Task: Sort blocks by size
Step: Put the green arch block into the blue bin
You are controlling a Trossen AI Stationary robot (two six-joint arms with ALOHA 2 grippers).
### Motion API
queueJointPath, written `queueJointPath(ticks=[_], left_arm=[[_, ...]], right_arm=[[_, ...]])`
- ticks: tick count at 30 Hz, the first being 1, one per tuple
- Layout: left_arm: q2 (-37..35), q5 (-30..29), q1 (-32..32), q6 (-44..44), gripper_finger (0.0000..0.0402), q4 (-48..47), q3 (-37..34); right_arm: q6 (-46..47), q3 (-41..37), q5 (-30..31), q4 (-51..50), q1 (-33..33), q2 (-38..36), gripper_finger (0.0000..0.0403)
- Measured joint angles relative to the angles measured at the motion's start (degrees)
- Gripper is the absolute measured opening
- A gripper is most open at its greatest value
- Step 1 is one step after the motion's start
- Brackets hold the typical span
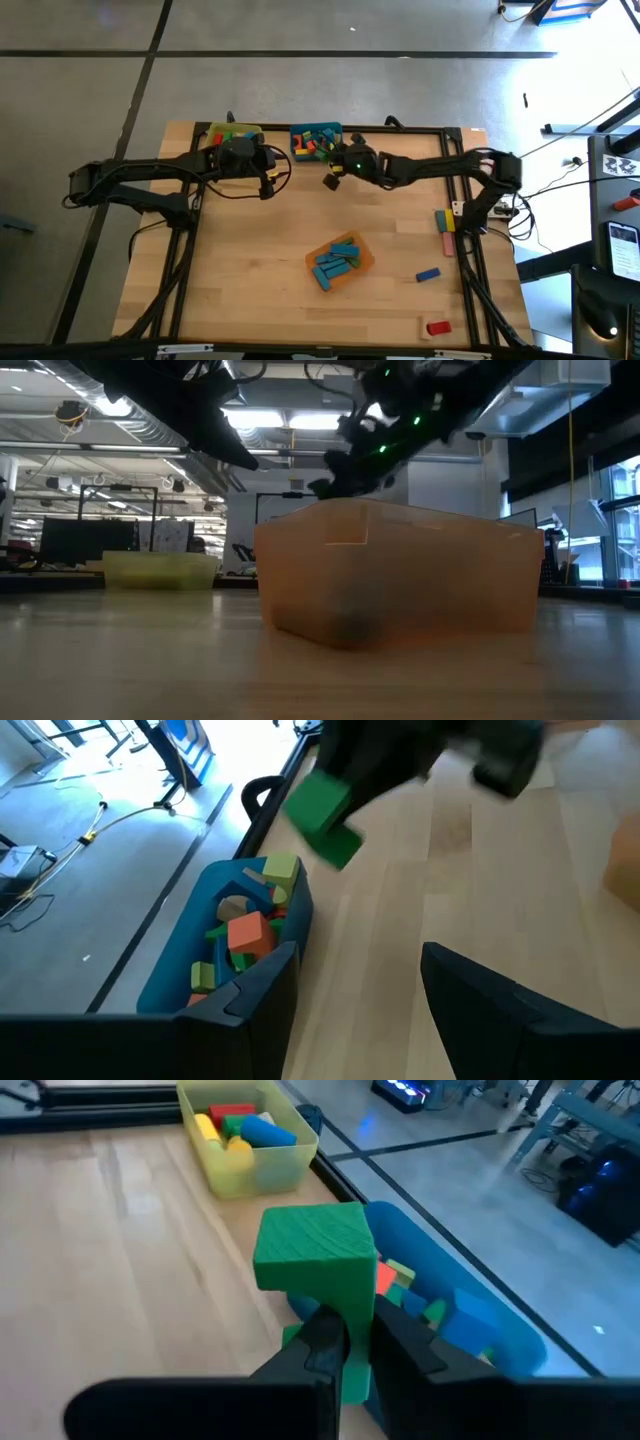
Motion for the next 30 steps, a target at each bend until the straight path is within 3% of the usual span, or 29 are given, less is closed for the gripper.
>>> queueJointPath(ticks=[6, 23, 30], left_arm=[[0.0, 0.0, 0.0, 0.0, 0.0196, 0.3, 0.0], [0.0, 0.0, 0.0, 0.0, 0.0196, 1.9, 0.0], [0.0, 0.0, 0.0, 0.0, 0.0196, 1.8, 0.0]], right_arm=[[0.1, 0.0, -4.6, 9.2, -3.8, 6.2, 0.0041], [1.9, 0.1, -3.0, 25.3, -8.2, 15.3, 0.0042], [2.1, 2.0, -3.5, 25.0, -9.5, 16.0, 0.0042]])
